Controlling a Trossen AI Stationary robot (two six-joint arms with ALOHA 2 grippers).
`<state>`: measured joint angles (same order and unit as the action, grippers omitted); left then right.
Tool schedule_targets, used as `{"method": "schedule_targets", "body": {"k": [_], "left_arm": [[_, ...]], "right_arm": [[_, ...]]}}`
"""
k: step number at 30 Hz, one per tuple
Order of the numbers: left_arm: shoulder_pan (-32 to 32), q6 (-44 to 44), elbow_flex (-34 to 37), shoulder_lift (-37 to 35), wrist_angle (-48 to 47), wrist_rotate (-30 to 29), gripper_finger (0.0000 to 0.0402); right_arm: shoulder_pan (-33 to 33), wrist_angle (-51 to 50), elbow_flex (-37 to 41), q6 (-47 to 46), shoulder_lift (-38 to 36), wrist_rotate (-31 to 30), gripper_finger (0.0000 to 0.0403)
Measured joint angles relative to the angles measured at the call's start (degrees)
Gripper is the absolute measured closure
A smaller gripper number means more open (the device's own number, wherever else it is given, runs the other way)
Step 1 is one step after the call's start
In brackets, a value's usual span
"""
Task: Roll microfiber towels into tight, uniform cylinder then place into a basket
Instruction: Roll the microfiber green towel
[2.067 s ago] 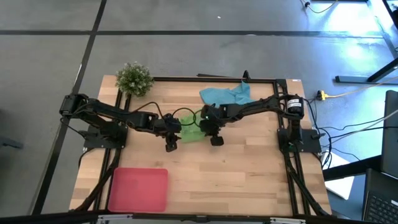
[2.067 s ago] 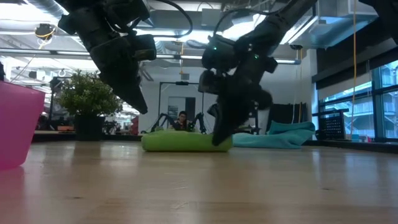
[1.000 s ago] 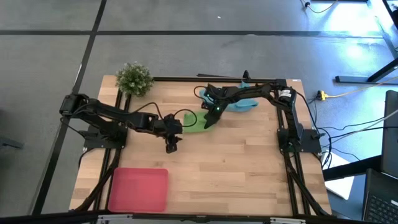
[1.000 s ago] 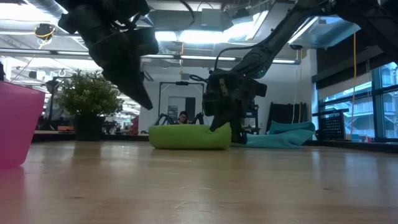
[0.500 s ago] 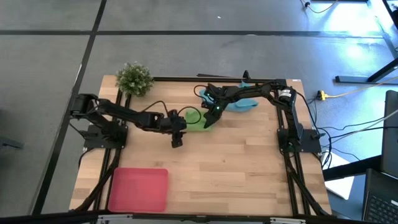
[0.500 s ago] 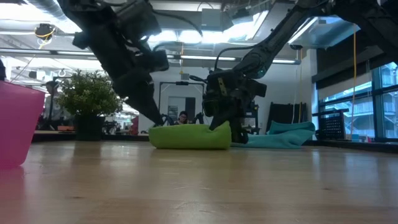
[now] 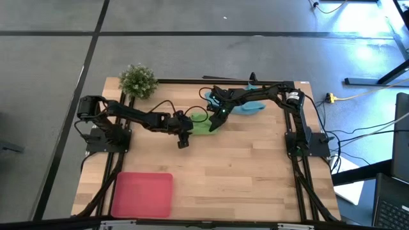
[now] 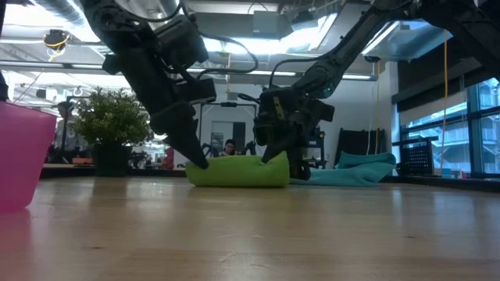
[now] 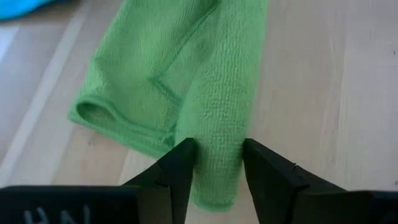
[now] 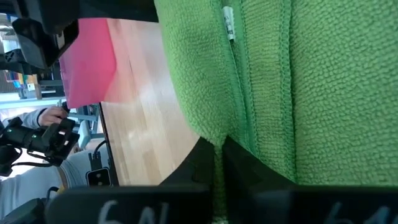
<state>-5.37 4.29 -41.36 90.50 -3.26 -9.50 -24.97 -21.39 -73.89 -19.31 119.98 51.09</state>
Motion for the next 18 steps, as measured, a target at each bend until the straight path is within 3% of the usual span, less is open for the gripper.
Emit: {"method": "schedule_targets", "body": {"k": [8, 11, 18], "left_arm": [[-1.62, 0.0, -0.58, 0.0, -0.75, 0.22, 0.039], [-2.99, -0.64, -2.96, 0.0, -0.96, 0.64, 0.0397], [-8.15, -1.62, -7.34, -0.02, -7.98, 9.49, 0.0401]], "right_arm": [[0.0, 0.26, 0.0, 0.0, -0.04, 0.0, 0.039], [0.07, 0.21, 0.0, -0.01, -0.04, -0.01, 0.039], [0.07, 0.21, -0.02, -0.08, -0.07, -1.44, 0.039]]}}
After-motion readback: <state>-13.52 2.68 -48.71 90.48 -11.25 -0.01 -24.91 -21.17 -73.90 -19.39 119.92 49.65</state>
